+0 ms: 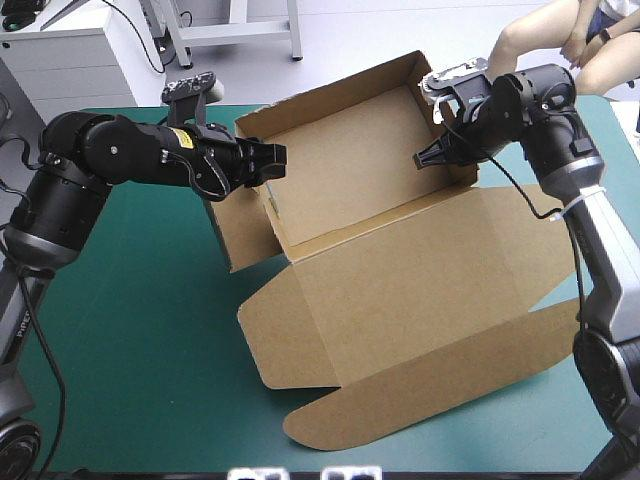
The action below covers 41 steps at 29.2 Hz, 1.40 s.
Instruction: Fold the box
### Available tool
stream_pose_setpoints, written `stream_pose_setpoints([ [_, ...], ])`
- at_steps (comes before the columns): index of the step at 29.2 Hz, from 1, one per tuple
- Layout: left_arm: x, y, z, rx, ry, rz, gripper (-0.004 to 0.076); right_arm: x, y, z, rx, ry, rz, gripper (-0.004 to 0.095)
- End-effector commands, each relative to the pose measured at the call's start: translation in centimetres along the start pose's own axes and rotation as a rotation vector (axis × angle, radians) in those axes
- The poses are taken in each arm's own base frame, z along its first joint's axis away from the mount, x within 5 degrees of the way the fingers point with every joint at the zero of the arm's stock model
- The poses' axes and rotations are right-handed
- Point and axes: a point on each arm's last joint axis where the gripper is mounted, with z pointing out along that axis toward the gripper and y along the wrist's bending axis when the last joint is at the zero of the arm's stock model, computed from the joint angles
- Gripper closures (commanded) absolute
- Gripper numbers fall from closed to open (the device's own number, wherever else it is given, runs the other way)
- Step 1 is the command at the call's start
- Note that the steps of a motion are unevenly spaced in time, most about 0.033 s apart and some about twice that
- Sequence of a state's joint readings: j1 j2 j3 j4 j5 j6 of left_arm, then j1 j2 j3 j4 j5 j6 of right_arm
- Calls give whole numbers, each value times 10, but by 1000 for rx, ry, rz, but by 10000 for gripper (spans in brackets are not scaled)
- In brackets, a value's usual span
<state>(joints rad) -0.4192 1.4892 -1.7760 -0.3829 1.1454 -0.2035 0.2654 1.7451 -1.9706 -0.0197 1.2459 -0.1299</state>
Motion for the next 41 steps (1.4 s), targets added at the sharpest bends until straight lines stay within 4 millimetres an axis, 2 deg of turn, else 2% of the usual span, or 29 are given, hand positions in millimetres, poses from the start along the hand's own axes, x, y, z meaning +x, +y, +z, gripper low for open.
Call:
stream_pose_setpoints([
  [1, -3, -8, -23, -1, -80, 68, 721, -3, -1, -31, 9, -78, 9, 926],
  [4, -3, -7, -24, -20, -85, 75, 720, -3, -1, -31, 12, -78, 8, 926],
  [9, -2, -4, -39, -81, -124, 113, 720, -2, -4, -32, 29, -76, 7, 928],
  [12, -6, 7, -52, -117, -160, 108, 717, -1, -6, -41, 35, -93, 14, 928],
  [16, -19, 37, -79, -153, -224, 58, 709, 3, -9, -64, 47, -140, 15, 928],
  [21, -29, 75, -97, -56, -288, -39, 709, 9, -8, -93, 51, -203, 16, 928],
  [27, -38, 132, -113, -114, -359, -179, 709, 17, -8, -121, 71, -258, 7, 928],
  [30, -41, 153, -107, -144, -336, -204, 709, 20, -8, -131, 73, -280, 8, 928],
  [33, -41, 169, -91, -150, -293, -179, 710, 22, -5, -138, 54, -298, 12, 928],
  [37, -35, 197, -63, -150, -238, -228, 710, 24, -2, -144, 15, -318, 19, 928],
  [39, -28, 211, -48, -138, -207, -253, 710, 24, 0, -146, -2, -324, 20, 928],
  [40, -21, 223, -32, -117, -171, -249, 710, 24, 3, -146, -33, -329, 14, 928],
  [41, -17, 226, -26, -96, -158, -255, 710, 23, 5, -147, -53, -333, 10, 928],
])
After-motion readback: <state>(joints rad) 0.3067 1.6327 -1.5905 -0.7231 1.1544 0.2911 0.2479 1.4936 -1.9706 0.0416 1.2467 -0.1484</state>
